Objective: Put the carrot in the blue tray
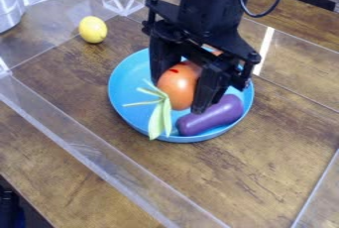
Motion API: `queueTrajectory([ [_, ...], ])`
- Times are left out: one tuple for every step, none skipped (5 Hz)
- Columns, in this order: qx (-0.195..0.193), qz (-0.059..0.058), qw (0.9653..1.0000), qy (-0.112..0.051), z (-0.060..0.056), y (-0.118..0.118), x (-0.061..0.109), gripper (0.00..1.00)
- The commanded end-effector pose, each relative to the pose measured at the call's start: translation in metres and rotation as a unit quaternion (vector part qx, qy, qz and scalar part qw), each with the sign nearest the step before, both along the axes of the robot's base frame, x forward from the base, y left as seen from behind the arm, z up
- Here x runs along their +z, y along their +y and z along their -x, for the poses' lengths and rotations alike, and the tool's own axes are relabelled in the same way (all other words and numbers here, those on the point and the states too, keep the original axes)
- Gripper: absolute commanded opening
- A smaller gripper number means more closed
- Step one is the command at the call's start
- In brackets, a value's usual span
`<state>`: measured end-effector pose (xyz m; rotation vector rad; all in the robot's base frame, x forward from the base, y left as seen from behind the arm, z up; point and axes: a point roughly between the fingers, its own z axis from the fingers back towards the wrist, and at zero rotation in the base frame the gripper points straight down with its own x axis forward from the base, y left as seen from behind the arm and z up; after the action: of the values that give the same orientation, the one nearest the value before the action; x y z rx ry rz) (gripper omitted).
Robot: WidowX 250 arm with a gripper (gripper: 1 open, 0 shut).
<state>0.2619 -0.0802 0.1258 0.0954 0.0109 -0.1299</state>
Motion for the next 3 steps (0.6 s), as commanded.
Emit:
queueTrajectory([
  [-0.01, 0.009, 0.9993, -0.034, -0.012, -0.009, 0.018, 0.0],
  [-0.01, 0.008, 0.9994, -0.032, -0.021, -0.007, 0.015, 0.0],
  [0.007, 0.006, 0.9995, -0.031, -0.033, 0.006, 0.013, 0.0],
])
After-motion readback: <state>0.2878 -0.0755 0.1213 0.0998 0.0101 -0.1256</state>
